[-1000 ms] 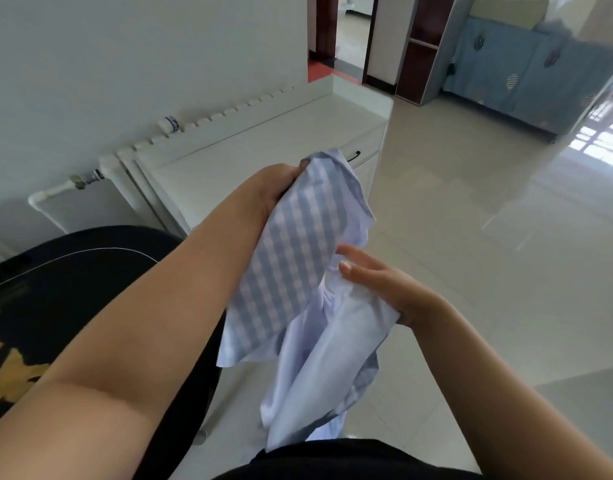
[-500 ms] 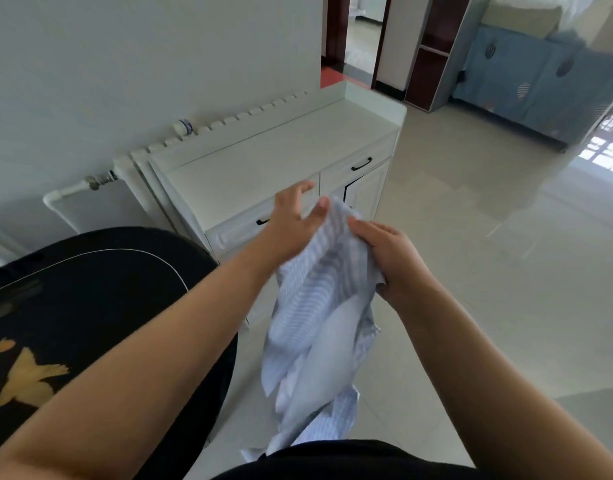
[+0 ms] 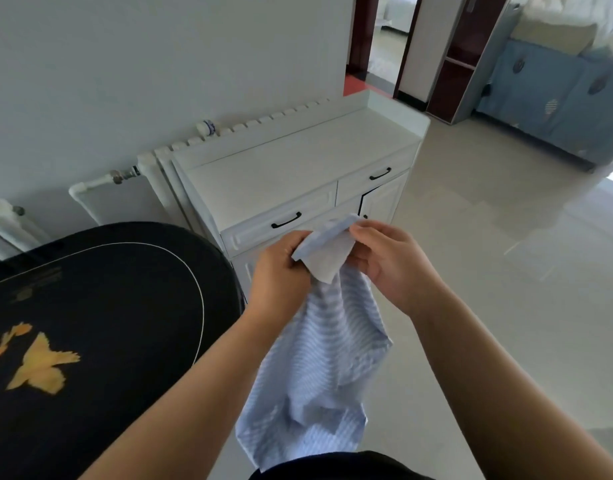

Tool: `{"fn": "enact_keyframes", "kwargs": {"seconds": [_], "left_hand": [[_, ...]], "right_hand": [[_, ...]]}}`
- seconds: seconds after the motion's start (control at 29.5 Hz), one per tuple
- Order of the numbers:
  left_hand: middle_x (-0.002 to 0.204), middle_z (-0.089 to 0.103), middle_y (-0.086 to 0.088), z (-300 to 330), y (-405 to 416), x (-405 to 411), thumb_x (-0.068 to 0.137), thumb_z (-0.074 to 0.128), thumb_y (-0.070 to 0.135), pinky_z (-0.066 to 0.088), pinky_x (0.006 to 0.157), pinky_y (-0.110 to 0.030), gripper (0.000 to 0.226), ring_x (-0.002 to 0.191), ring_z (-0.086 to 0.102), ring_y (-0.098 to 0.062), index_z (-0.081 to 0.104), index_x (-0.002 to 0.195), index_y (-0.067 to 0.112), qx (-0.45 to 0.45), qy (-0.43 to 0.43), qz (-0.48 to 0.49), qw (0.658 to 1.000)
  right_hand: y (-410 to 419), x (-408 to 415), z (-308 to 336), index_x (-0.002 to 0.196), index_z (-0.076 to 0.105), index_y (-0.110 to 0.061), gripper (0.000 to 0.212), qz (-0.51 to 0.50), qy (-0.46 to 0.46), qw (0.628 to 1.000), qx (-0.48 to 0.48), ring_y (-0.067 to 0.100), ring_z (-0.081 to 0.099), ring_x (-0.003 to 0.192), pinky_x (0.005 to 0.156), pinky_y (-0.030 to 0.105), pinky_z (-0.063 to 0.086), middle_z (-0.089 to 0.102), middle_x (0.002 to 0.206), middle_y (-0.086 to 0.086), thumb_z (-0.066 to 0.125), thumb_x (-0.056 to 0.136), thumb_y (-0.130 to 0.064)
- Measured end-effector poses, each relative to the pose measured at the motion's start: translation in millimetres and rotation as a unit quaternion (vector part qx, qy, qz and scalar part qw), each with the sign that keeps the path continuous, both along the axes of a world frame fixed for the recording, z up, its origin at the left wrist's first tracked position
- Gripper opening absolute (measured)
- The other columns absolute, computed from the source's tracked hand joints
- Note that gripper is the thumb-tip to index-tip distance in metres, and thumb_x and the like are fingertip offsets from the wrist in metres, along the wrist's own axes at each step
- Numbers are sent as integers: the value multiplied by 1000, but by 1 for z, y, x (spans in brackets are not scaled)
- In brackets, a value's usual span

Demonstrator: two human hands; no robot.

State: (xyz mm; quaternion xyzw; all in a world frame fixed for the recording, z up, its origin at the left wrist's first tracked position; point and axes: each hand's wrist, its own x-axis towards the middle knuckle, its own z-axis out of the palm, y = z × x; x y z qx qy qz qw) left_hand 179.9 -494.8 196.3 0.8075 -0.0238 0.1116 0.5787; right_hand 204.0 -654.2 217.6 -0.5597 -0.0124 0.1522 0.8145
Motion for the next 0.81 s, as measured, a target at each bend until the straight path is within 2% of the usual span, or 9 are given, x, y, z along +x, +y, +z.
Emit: {"fn": "enact_keyframes", "kwargs": {"seconds": [0.07,0.17,0.34,0.44,0.54,0.61,0.68,0.75,0.81], "left_hand": [[73,67,16,7,6,4,79,60,-4,48,54,-11,34,71,60,7,69,89,27,25,4,7,1000],[72,65,17,19,4,4,82,61,-2,48,55,-8,26,67,58,11,71,87,21,69,10,-9,998],[80,71,-11,32,12,7,90,63,27,56,71,-36,16,70,68,-21,75,85,18,48,87,-128,987],[87,70,-20,31,22,9,95,52,35,55,74,-42,32,77,67,-33,70,97,8,24,109,-171,979],[88,72,-18,26,36,13,94,47,44,57,73,-43,42,81,69,-35,70,96,8,-37,147,-119,981],[81,69,-12,26,44,18,94,45,49,54,71,-40,49,76,66,-32,66,87,5,-58,165,-58,983],[72,53,-11,29,47,26,95,42,51,42,65,-37,58,67,52,-22,54,79,-4,-3,138,-14,990],[59,40,-6,34,39,29,98,40,45,34,57,-31,52,56,40,-15,42,63,6,60,95,-4,994],[54,37,-1,38,23,24,100,42,31,30,54,-28,44,51,35,-13,38,60,14,93,77,-44,992]], "right_hand": [[-6,0,0,92,70,-3,29,37,-69,993,-86,22,67,90,79,30,56,70,93,15,46,85,12],[-8,-3,2,99,64,-8,28,-6,-191,944,-270,12,64,86,79,25,53,68,92,7,59,80,12],[-6,0,-2,70,64,-30,31,-136,-211,923,-292,2,57,62,61,13,45,66,70,-6,65,79,0],[-11,2,-4,64,63,-32,27,-164,-228,897,-340,1,54,66,64,11,40,63,78,0,67,79,-11],[-23,0,3,65,60,-26,25,-183,-258,884,-344,-12,51,78,72,4,35,50,94,-4,68,83,-10],[-35,-4,12,69,61,-20,20,-124,-276,896,-326,-6,52,86,78,9,37,52,98,-7,66,86,-11],[-37,-16,22,65,60,-25,20,-20,-272,905,-328,0,51,70,67,13,38,55,77,-13,65,84,-27],[-25,-29,24,66,58,-24,22,56,-268,891,-362,0,43,55,54,15,34,49,58,-9,64,77,-43],[-9,-36,19,70,58,-26,23,72,-289,867,-401,1,41,53,51,15,33,51,59,0,64,76,-48]]}}
